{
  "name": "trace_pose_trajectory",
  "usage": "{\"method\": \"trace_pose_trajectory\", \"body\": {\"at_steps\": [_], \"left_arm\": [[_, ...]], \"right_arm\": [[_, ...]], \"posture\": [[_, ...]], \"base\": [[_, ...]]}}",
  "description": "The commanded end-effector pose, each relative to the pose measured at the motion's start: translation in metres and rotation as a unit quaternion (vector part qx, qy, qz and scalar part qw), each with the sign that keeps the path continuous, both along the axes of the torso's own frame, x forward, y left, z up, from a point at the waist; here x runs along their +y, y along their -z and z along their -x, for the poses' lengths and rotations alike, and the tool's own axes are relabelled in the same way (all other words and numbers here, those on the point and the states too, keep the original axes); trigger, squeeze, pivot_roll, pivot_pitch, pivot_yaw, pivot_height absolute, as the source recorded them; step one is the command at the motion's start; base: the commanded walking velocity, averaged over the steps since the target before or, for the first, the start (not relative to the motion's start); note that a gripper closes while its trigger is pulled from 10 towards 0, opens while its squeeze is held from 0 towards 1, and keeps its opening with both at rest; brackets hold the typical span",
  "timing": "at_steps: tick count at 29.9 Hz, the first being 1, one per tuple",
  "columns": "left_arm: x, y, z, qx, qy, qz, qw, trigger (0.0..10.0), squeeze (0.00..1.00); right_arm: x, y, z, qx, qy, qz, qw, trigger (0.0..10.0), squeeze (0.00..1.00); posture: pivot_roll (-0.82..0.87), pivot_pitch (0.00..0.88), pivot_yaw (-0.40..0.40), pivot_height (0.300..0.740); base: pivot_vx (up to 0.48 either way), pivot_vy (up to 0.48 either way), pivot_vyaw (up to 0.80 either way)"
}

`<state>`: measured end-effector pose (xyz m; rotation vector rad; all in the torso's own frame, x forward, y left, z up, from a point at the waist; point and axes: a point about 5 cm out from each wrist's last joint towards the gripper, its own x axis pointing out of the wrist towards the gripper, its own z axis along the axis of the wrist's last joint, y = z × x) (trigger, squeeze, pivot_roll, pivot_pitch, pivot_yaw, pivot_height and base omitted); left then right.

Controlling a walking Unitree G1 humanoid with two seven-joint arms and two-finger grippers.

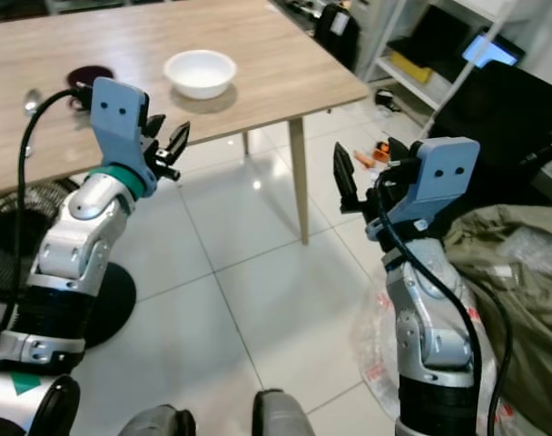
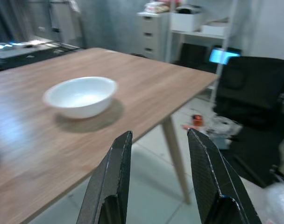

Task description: Setting the table

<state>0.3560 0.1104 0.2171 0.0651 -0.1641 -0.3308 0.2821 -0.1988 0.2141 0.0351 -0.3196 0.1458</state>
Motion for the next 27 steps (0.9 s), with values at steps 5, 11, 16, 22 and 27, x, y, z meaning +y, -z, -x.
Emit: {"method": "trace_pose_trajectory", "body": {"at_steps": [5, 11, 16, 22, 27], "left_arm": [[-0.001, 0.002, 0.000, 0.003, 0.002, -0.001, 1.000, 10.0, 0.00], [-0.001, 0.003, 0.000, 0.004, 0.003, -0.002, 1.000, 10.0, 0.00], [-0.001, 0.025, 0.004, 0.027, 0.007, -0.037, 0.999, 10.0, 0.00], [0.017, 0.090, 0.019, 0.105, -0.012, -0.106, 0.989, 10.0, 0.00], [0.027, 0.114, 0.026, 0.143, -0.019, -0.122, 0.982, 10.0, 0.00]], "right_arm": [[-0.001, 0.000, 0.000, 0.003, -0.001, -0.001, 1.000, 10.0, 0.00], [-0.001, 0.000, 0.000, 0.004, -0.001, 0.000, 1.000, 10.0, 0.00], [-0.004, 0.021, 0.002, 0.037, 0.006, 0.007, 0.999, 10.0, 0.00], [-0.002, 0.081, 0.012, 0.134, -0.001, 0.019, 0.991, 10.0, 0.00], [-0.001, 0.108, 0.016, 0.178, -0.004, 0.017, 0.984, 10.0, 0.00]], "posture": [[0.05, 0.000, 0.006, 0.740], [0.05, 0.000, 0.007, 0.740], [0.04, 0.001, 0.006, 0.740], [0.05, 0.007, 0.008, 0.740], [0.05, 0.007, 0.007, 0.740]], "base": [[0.000, 0.000, -0.80], [0.000, 0.000, -0.80], [0.000, 0.000, -0.80], [0.000, 0.000, -0.80], [0.000, 0.000, -0.80]]}}
